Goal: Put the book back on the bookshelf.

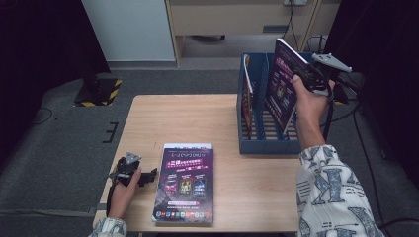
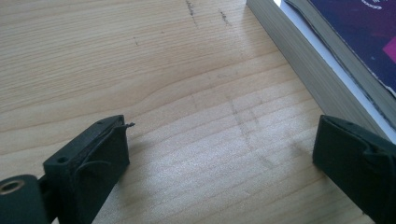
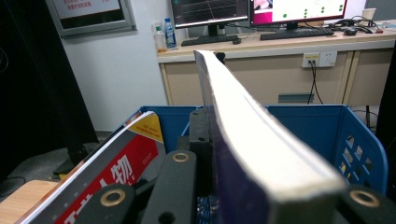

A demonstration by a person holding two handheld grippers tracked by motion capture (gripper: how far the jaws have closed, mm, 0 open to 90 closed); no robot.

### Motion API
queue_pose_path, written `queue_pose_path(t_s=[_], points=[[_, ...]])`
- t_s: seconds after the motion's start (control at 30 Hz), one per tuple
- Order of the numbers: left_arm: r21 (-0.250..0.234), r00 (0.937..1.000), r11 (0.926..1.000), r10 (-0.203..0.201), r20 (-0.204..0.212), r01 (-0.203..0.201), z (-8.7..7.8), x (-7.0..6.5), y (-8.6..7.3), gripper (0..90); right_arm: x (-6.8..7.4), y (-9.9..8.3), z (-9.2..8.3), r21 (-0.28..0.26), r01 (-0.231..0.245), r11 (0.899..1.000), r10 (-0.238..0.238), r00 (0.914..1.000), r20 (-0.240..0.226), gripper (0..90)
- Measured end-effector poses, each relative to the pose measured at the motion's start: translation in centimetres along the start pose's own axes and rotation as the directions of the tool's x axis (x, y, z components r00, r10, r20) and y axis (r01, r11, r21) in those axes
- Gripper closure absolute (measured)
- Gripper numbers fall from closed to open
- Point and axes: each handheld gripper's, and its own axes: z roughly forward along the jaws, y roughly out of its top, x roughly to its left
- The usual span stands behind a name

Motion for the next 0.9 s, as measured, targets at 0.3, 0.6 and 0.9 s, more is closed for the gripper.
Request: queue_pose_path(t_s=[0.3,0.6,0.9], points=[[0.006,1.0,1.0,0.007,0.0,-0.007,0.0,0.0,0.0,2.7,0.0,-0.9,0.5,-0.023,0.018,1.0,-0.018,0.9998,0.008,82.5],[0.005,1.0,1.0,0.007,0.0,-0.007,0.0,0.0,0.0,2.7,0.1,-2.2,1.4,-0.033,0.013,0.999,-0.013,0.9997,0.021,82.5],[0.006,1.0,1.0,0.007,0.0,-0.007,0.0,0.0,0.0,2.6,0.3,-4.0,2.3,-0.019,0.023,1.0,-0.023,0.9996,0.018,82.5]])
